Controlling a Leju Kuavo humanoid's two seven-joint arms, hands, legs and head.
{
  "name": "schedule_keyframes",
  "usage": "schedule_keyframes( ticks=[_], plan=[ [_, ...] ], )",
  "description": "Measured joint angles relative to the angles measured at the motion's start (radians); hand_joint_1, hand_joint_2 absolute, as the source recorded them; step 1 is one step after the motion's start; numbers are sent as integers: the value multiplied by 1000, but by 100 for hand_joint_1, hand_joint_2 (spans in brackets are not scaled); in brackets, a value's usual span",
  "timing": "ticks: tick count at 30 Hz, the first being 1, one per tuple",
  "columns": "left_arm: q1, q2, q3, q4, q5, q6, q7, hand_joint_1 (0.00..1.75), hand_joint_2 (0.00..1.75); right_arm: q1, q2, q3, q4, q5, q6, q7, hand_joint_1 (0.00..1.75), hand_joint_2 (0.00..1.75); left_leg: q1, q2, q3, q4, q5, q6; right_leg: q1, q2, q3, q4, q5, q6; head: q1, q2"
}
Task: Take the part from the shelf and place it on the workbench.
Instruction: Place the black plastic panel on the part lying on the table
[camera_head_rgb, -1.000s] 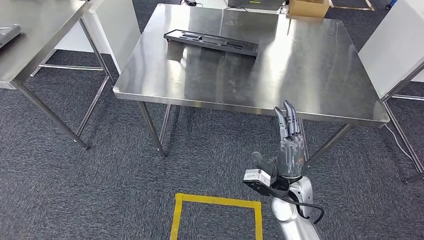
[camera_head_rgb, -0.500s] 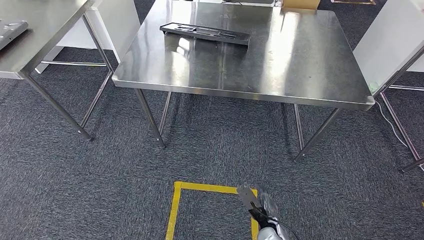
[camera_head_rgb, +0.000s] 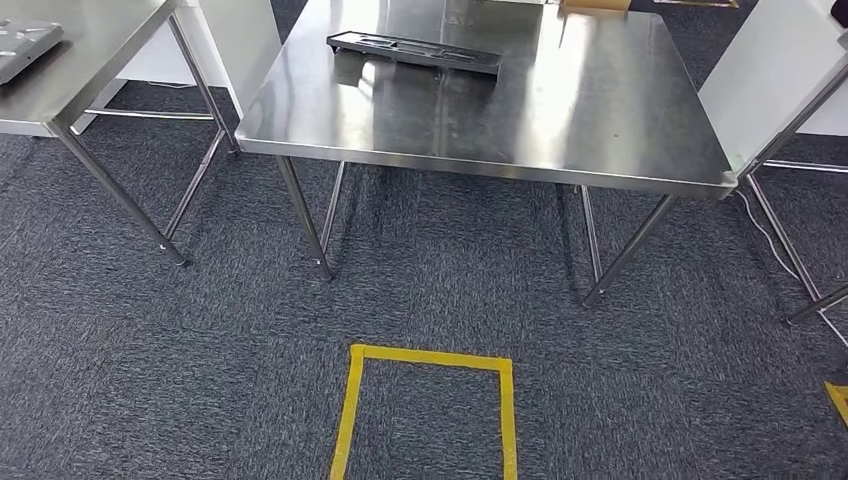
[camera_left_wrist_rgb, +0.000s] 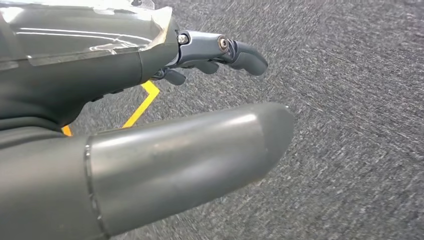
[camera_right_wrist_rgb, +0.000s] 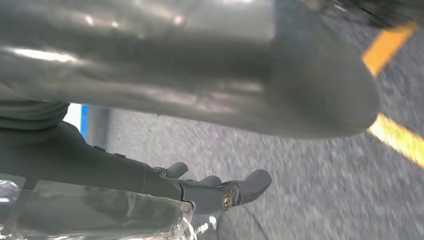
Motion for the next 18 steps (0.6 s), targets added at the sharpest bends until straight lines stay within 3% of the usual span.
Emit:
schedule_keyframes(
  ticks=[1, 3, 5, 6, 7, 9, 10, 11, 12, 13, 14, 15, 16, 18],
  plan=[
    [0, -1, -2, 0, -4, 0, 1, 0, 0, -8, 1, 0, 1, 7, -26, -11, 0, 0, 1, 0, -12, 4, 10, -7, -1, 2, 55, -77, 1, 3, 2, 0],
    [-1, -5, -9, -1, -12, 5, 11, 0, 0, -24, 3, 0, 2, 19, -73, -31, 0, 0, -2, 0, -21, 6, 30, -21, 6, 6, 122, -193, -22, -11, 1, 0],
    [0, -10, -15, -2, -22, 11, 28, 0, 0, -36, 3, 0, 3, 22, -121, -55, 0, 0, -2, -1, -19, -1, 49, -31, 13, 7, 123, -213, -27, -32, -2, 0],
    [1, -12, -17, -2, -26, 14, 37, 0, 0, -40, 4, 0, 5, 23, -146, -66, 0, 0, 1, -2, -22, 1, 47, -35, 9, 5, 117, -210, -20, -42, -4, 0],
    [3, -12, -19, -2, -30, 16, 45, 0, 0, -43, 5, 0, 6, 24, -168, -74, 0, 0, 4, -3, -28, 12, 24, -39, 7, 3, 108, -207, -11, -54, -5, 0],
    [4, -13, -22, -2, -33, 20, 54, 0, 0, -46, 7, -1, 7, 27, -195, -81, 0, 0, 7, -7, -48, 92, -80, -43, 4, -2, 86, -206, 12, -78, -8, 0],
    [4, -13, -24, -2, -33, 22, 56, 0, 0, -46, 8, -1, 8, 28, -200, -83, 0, 0, 7, -8, -59, 158, -138, -44, 9, -4, 73, -205, 24, -85, -8, 0],
    [4, -14, -25, -2, -34, 23, 57, 0, 0, -46, 9, -1, 8, 28, -201, -84, 0, 0, 7, -10, -68, 223, -176, -44, 14, -5, 60, -203, 36, -88, -8, 0],
    [4, -14, -25, -2, -34, 23, 57, 0, 0, -46, 9, -1, 9, 28, -202, -84, 0, 0, 7, -11, -68, 271, -185, -44, 18, -6, 44, -199, 47, -88, -8, 0],
    [4, -14, -25, -2, -34, 23, 57, 0, 0, -46, 10, -1, 10, 28, -202, -84, 0, 0, 7, -12, -55, 292, -174, -43, 20, -6, 28, -193, 57, -87, -8, 0],
    [3, -14, -26, -2, -34, 23, 58, 0, 0, -46, 10, -1, 10, 28, -203, -84, 0, 0, 7, -12, -25, 276, -148, -41, 22, -6, 10, -187, 65, -85, -8, 0],
    [3, -14, -26, -2, -34, 23, 58, 0, 0, -46, 10, -1, 11, 28, -203, -84, 0, 0, 7, -13, 21, 227, -125, -37, 22, -6, -6, -179, 72, -81, -8, 0],
    [2, -15, -27, -2, -34, 23, 58, 0, 0, -46, 11, -1, 11, 28, -203, -85, 0, 0, 5, -14, 75, 159, -120, -32, 24, -5, -20, -171, 78, -76, -8, 0],
    [0, -15, -29, -2, -35, 24, 58, 0, 0, -47, 12, -1, 12, 29, -204, -85, 0, 0, 0, -17, 151, 42, -137, -25, 25, -6, -37, -162, 91, -64, -7, 0]
  ],
)
